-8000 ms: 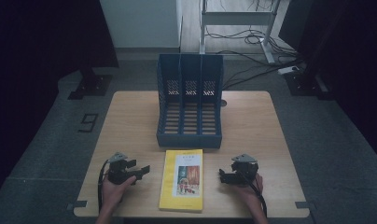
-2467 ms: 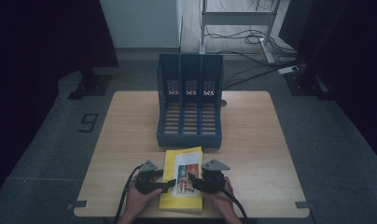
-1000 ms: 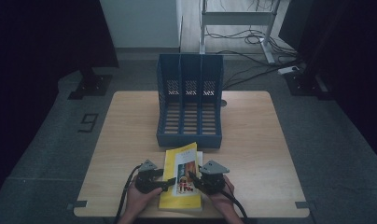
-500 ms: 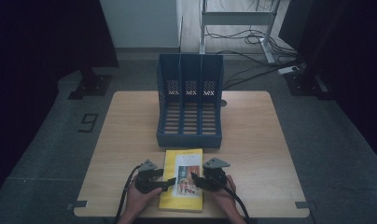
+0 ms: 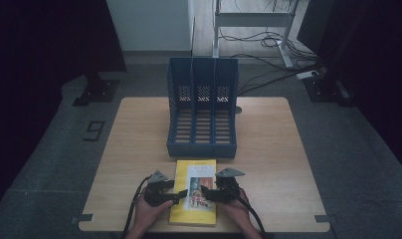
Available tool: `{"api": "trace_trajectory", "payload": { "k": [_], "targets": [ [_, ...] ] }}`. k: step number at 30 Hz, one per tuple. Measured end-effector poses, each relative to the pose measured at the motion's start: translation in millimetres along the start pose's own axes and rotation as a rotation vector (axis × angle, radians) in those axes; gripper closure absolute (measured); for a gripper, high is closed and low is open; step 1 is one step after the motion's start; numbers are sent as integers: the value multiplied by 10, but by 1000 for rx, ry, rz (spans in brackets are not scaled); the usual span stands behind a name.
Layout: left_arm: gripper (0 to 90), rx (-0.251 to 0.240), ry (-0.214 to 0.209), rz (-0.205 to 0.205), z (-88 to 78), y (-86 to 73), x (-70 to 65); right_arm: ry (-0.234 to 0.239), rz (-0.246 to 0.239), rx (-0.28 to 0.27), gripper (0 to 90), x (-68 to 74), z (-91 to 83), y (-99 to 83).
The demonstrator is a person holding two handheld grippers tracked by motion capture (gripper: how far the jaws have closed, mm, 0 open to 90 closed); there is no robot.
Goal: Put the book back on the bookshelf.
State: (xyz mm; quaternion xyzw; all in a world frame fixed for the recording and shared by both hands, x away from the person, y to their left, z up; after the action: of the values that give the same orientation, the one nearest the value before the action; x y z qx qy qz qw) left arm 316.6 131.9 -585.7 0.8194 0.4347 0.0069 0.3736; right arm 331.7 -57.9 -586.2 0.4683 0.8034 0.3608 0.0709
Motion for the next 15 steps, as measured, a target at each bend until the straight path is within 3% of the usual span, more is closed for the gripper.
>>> {"api": "trace_trajectory", "payload": {
  "k": [5,10,15],
  "targets": [
    [247,2,-1,-1,-1,1,1,-6,-13,-30,294,48,-91,47],
    [247,3,0,1,-1,1,-1,73,-12,-94,374,107,-244,131],
    [248,3,-9,-2,-4,2,4,50,-23,-102,461,92,-254,131]
  ]
}}
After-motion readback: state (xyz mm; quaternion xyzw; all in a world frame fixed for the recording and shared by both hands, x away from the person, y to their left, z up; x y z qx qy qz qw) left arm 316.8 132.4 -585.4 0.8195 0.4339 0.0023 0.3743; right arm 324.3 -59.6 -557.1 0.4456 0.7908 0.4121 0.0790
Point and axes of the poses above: each handheld gripper's, and its own axes: z roughly forward along the jaws, y roughly out of its top, x roughly to its left, the point moved 6 cm from there along z, roughly forward along the jaws, and after that the axes turned 8 degrees about x, right-handed, at the moved point
